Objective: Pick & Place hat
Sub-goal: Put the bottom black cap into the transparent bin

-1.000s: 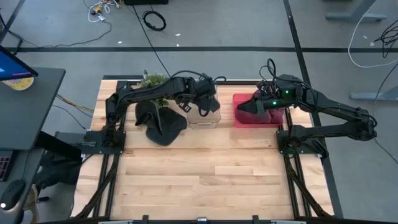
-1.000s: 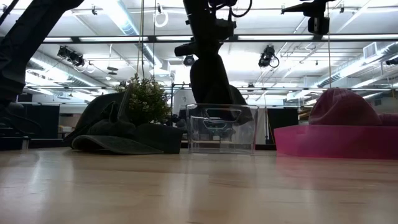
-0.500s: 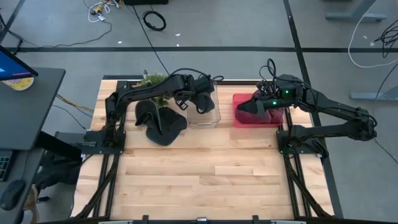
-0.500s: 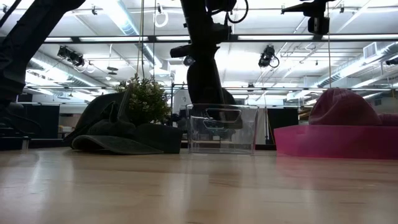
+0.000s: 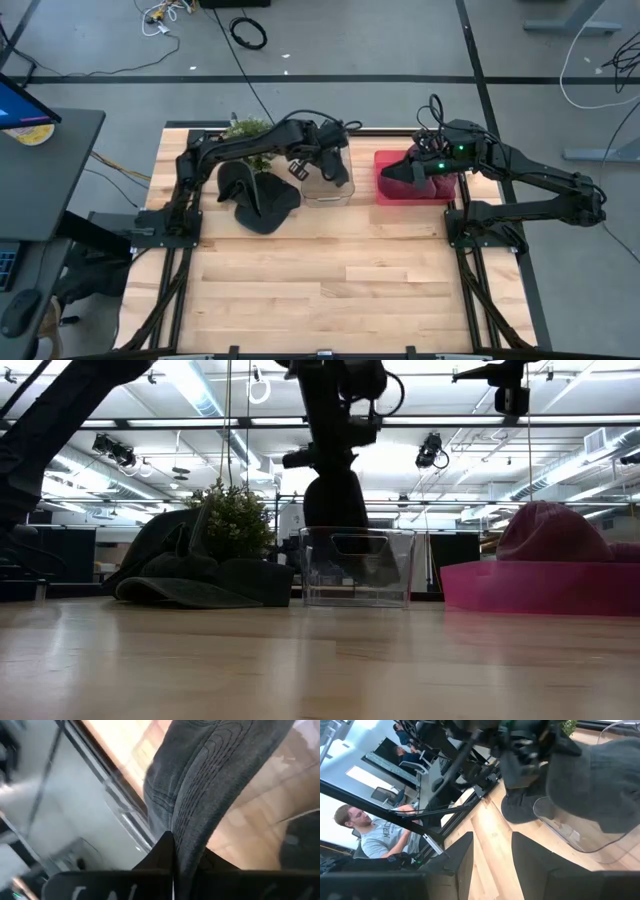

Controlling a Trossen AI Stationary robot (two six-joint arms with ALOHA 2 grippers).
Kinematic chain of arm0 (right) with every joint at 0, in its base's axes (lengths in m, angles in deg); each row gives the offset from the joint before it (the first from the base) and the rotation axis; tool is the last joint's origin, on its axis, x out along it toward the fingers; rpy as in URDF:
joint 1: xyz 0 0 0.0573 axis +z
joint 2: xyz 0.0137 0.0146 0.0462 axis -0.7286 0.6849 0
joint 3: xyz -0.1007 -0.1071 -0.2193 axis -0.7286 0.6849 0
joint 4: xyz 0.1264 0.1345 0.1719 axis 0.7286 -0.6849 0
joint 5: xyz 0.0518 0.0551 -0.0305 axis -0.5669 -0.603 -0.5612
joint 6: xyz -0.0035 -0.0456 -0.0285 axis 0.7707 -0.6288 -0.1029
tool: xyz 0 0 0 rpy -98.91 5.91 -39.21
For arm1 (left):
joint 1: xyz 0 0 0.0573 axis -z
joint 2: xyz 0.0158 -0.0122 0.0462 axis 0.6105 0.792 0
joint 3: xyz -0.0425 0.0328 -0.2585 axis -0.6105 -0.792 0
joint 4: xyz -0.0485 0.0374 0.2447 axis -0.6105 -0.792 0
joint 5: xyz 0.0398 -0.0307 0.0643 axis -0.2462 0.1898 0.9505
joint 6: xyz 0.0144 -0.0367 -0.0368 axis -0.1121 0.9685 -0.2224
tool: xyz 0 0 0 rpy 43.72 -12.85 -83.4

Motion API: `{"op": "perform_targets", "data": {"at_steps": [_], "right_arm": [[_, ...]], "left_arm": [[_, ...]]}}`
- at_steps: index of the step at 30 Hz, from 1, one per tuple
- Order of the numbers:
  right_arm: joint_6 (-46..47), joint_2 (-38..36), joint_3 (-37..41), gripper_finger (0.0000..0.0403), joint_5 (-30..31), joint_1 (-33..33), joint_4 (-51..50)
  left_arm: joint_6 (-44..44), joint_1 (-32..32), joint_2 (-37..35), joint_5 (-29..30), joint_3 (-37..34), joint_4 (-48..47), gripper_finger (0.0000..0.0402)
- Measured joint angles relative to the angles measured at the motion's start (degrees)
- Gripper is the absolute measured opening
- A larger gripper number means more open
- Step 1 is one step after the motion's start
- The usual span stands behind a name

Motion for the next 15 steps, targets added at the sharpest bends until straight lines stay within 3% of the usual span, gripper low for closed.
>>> {"op": "perform_targets", "data": {"at_steps": [9, 15], "right_arm": [[0.0, 0.0, 0.0, 0.0135, 0.0, 0.0, 0.1], [-0.1, 0.0, 0.0, 0.0135, 1.1, 0.0, 0.0]], "left_arm": [[25.1, -4.1, 1.6, -3.1, 0.0, -1.7, 0.0011], [41.4, -6.7, 1.4, -9.8, 0.0, -2.0, 0.0011]]}}
